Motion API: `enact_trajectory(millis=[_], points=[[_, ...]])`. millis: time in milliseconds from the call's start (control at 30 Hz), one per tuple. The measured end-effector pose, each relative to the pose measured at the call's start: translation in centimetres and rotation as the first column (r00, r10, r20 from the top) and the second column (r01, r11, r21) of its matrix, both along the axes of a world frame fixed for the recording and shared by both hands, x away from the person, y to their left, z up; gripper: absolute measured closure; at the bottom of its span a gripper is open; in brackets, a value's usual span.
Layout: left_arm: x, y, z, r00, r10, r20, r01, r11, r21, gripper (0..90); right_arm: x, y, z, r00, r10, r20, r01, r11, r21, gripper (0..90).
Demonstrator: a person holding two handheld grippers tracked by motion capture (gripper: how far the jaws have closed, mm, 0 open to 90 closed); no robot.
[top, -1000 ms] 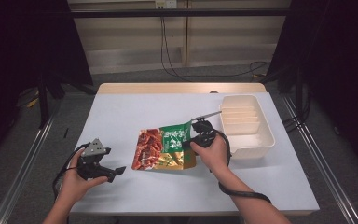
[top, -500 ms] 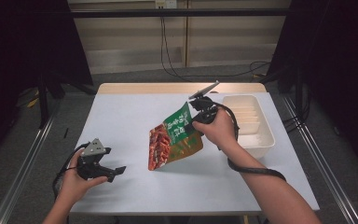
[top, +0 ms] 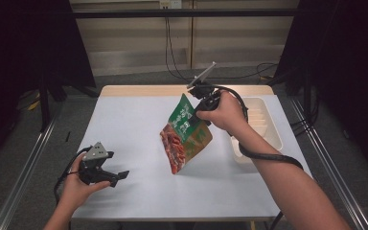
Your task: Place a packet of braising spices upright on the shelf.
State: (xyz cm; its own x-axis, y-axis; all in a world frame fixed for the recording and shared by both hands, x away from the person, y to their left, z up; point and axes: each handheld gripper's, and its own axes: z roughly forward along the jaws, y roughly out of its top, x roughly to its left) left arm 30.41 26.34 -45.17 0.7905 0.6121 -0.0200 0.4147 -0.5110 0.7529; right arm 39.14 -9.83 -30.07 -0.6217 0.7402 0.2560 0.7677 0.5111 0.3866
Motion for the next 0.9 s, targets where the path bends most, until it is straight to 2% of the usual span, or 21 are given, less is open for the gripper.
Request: enact_trajectory(millis=[200,267,300,367,433,533,600,633,667,800,900], points=[[0.0,0.1,0.1,1.0000,-0.002,0.002,0.002,1.0000,-0.008,5.8,0.1,0.3,2.1,0.9973,0.073,0.000,-0.073,0.995,-0.062,90.0],[0.0,0.1,0.1,1.0000,-0.002,0.002,0.002,1.0000,-0.007,5.8,0.0,0.4,2.7,0.9938,0.111,0.003,-0.110,0.988,-0.105,90.0],[0.0,0.1,0.1,1.0000,-0.005,0.002,0.005,1.0000,-0.001,5.8,0.1,0.3,2.9,0.9918,0.128,-0.001,-0.127,0.987,-0.101,90.0],[0.0,0.1,0.1,1.0000,0.000,0.004,0.000,1.0000,0.008,5.8,0.1,0.2,3.4,0.9854,0.168,0.024,-0.163,0.975,-0.152,90.0],[0.0,0.1,0.1,1.0000,-0.005,0.002,0.005,1.0000,-0.006,5.8,0.2,0.0,4.0,0.9828,0.184,0.018,-0.177,0.966,-0.190,90.0],[0.0,0.1,0.1,1.0000,-0.002,0.003,0.002,1.0000,-0.002,5.8,0.3,-0.4,4.6,0.9809,0.195,0.003,-0.189,0.956,-0.226,90.0],[0.0,0.1,0.1,1.0000,0.002,0.008,-0.002,1.0000,0.001,5.8,0.4,-0.7,5.1,0.9763,0.216,-0.002,-0.211,0.949,-0.236,90.0],[0.0,0.1,0.1,1.0000,-0.002,0.008,0.002,1.0000,-0.007,5.8,0.4,-0.9,5.2,0.9739,0.227,0.012,-0.218,0.948,-0.233,90.0],[0.0,0.1,0.1,0.9999,-0.001,0.011,0.001,1.0000,-0.006,5.8,0.4,-1.1,5.5,0.9688,0.248,0.007,-0.238,0.940,-0.242,90.0],[0.0,0.2,0.3,0.9999,0.005,0.015,-0.005,1.0000,-0.006,5.9,0.5,-1.5,6.0,0.9627,0.271,0.009,-0.260,0.935,-0.242,90.0],[0.0,0.2,0.3,0.9999,0.004,0.014,-0.004,0.9999,-0.010,5.8,0.6,-1.9,6.5,0.9552,0.296,0.011,-0.283,0.926,-0.251,90.0]])
